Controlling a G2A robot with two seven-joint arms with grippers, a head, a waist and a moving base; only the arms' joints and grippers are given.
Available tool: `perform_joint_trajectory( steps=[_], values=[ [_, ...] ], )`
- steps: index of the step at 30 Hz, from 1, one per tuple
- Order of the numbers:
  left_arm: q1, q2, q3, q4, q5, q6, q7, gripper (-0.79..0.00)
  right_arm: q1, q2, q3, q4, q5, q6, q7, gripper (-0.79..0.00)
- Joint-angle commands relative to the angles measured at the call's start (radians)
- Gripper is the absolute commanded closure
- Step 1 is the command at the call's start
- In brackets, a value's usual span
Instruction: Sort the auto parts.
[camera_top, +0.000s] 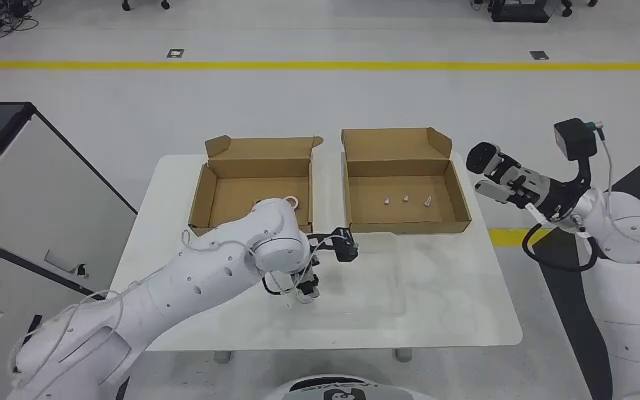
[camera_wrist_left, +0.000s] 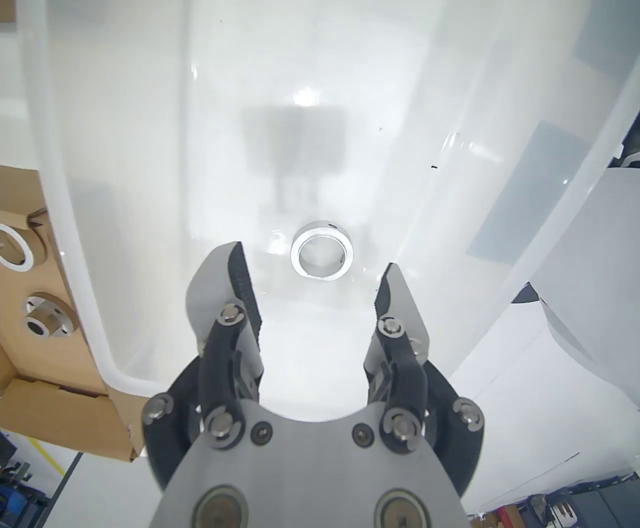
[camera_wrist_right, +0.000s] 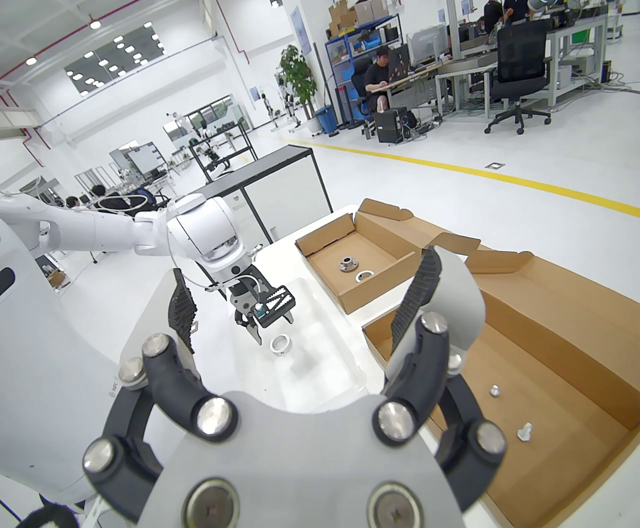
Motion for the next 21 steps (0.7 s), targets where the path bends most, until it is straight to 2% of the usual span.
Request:
perform_joint_trajectory(
  steps=[1, 10, 21],
  values=[
    [-0.017, -0.001, 0.027, 0.015, -0.011, -0.004, 0.004, -0.379, 0.0, 0.0, 0.0, 0.0, 0.0, 0.0, 0.0, -0.785],
    [-0.08, -0.005, 0.112, 0.067, -0.051, -0.007, 0.007, -0.354, 0.0, 0.0, 0.0, 0.0, 0.0, 0.0, 0.0, -0.785],
    [-0.096, -0.02, 0.143, 0.136, -0.073, -0.034, 0.034, -0.354, 0.0, 0.0, 0.0, 0.0, 0.0, 0.0, 0.0, -0.785]
  ],
)
